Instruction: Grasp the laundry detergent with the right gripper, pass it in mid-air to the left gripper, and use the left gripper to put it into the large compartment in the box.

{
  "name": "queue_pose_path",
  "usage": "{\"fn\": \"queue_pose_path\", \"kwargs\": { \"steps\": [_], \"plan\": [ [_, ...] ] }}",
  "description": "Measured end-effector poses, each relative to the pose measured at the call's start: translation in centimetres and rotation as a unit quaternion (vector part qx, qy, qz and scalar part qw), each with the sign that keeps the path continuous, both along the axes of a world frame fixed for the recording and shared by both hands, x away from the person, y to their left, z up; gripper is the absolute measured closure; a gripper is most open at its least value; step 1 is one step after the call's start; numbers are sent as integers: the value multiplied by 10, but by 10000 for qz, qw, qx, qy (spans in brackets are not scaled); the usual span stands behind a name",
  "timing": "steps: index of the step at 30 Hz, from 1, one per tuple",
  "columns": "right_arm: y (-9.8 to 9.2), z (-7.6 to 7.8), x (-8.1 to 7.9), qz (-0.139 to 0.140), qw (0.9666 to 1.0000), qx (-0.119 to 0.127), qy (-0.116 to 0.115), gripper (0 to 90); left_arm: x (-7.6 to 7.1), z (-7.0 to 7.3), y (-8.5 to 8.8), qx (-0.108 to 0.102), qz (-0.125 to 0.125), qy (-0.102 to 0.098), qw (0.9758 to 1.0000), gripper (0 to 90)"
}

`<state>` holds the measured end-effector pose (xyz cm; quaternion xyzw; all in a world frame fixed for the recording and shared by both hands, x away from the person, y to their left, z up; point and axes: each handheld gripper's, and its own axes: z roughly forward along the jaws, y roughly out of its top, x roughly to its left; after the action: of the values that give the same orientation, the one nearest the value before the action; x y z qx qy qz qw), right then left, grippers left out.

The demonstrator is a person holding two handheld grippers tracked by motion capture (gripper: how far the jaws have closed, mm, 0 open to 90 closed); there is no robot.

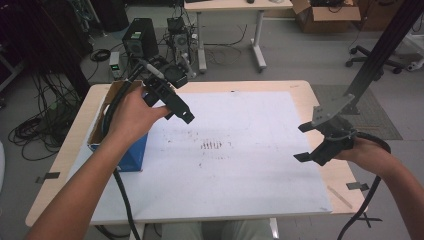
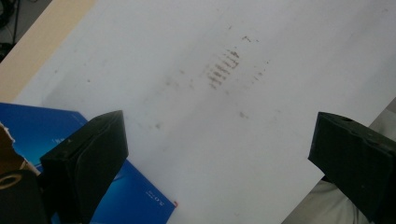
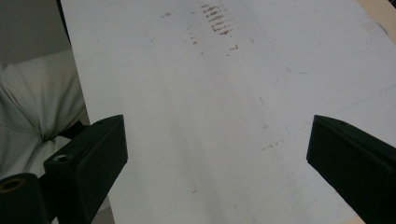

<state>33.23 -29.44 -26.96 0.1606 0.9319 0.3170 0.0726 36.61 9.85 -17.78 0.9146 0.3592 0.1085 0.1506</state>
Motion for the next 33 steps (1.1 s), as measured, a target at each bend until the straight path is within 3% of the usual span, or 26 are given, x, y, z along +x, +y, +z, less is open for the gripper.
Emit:
{"fn": "queue_pose_path", "kwargs": {
  "steps": [12, 26, 33],
  "plan": [
    [3, -1, 4, -3, 10000, -52, 39, 45, 17, -12, -16, 214, -541, 107, 9983, 51],
    [7, 1, 5, -40, 9998, -186, 51, 40, 33, -25, -39, 479, -1151, 164, 9921, 52],
    [11, 1, 6, -22, 9995, -302, 44, 40, 36, -28, -48, 568, -1293, 159, 9898, 53]
  ]
}}
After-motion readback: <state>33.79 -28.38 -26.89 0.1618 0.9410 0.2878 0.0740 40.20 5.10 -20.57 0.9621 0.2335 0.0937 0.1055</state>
